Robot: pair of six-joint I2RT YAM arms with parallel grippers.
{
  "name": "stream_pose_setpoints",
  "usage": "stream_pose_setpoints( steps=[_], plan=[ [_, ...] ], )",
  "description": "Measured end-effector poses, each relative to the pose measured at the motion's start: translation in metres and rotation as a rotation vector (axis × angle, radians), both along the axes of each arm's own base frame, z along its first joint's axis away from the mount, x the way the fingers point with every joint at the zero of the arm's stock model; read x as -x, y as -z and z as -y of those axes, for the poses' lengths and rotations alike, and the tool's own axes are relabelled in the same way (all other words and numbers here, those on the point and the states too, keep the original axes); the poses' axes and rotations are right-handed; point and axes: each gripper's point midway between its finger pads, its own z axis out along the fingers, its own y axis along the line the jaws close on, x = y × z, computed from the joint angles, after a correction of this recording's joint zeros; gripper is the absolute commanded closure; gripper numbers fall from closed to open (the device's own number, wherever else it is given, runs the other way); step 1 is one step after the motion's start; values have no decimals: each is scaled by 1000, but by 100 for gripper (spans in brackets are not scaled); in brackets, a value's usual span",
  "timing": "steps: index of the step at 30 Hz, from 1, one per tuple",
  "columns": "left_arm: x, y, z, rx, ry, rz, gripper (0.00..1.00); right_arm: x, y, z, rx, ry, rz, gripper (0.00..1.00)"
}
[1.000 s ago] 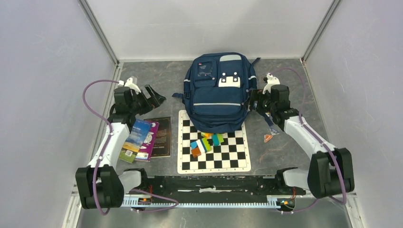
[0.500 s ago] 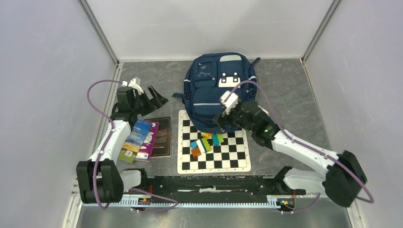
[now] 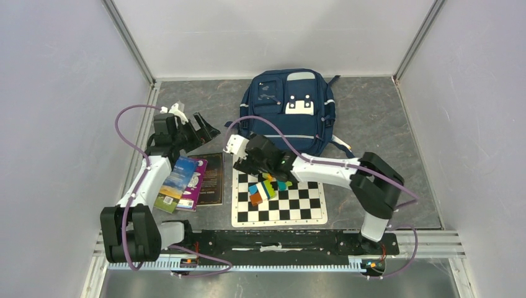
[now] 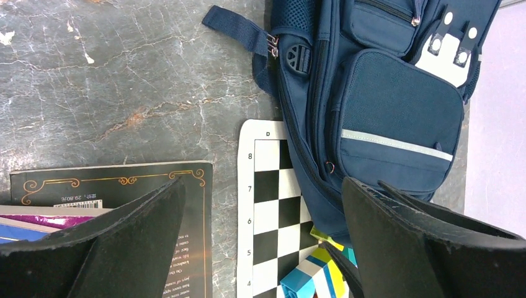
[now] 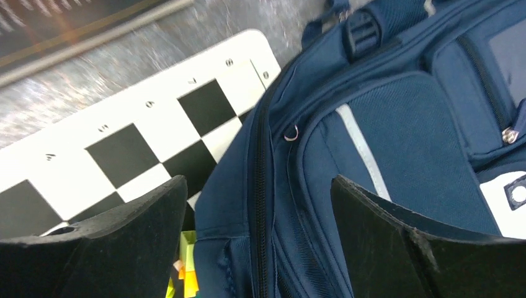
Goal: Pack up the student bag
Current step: Unzip the student bag at the center of the board.
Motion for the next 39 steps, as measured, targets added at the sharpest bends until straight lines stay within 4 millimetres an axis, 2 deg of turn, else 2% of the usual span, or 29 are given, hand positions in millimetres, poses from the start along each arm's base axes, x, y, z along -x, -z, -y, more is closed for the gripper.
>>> stream_pose_setpoints(
  steps=[4, 6, 8, 9, 10, 11, 16, 18, 21, 24, 26, 28, 31, 35, 36, 39],
  plan=[
    [0, 0, 0, 0, 0, 0, 0, -10, 29, 11, 122, 52, -1, 24],
    [0, 0, 0, 0, 0, 0, 0, -10, 40, 16, 165, 63, -5, 34],
    [0, 0, 0, -1, 0, 0, 0, -11, 45, 18, 186, 64, -3, 62],
    [0, 0, 0, -2, -1, 0, 0, -11, 45, 17, 196, 60, 0, 80],
    [0, 0, -1, -4, -1, 1, 0, -9, 46, 15, 197, 55, -9, 92],
    [0, 0, -1, -9, -1, 2, 0, -9, 44, 15, 212, 51, 2, 100],
    [1, -6, -2, -28, 8, 30, 0, -12, 29, 15, 220, 47, 13, 100],
    [2, -12, 0, -34, 16, 52, 0, -10, 14, 18, 215, 32, 27, 100],
    [5, -21, 5, -43, 37, 87, 0, -5, -24, 24, 176, 1, 60, 100],
    [8, -27, 15, -51, 78, 113, 0, 3, -74, 32, 103, -33, 110, 100],
    [11, -31, 24, -56, 114, 132, 0, 15, -108, 45, 32, -59, 149, 100],
    [15, -38, 33, -59, 158, 170, 0, 30, -125, 58, -23, -87, 173, 100],
    [25, -55, 53, -76, 251, 271, 0, 56, -125, 81, -76, -131, 183, 100],
    [42, -68, 80, -86, 381, 359, 6, 78, -94, 99, -80, -176, 157, 100],
    [46, -69, 85, -87, 412, 370, 8, 83, -83, 102, -74, -187, 142, 100],
    [53, -65, 92, -92, 488, 369, 11, 90, -68, 107, -70, -203, 119, 100]
  ],
)
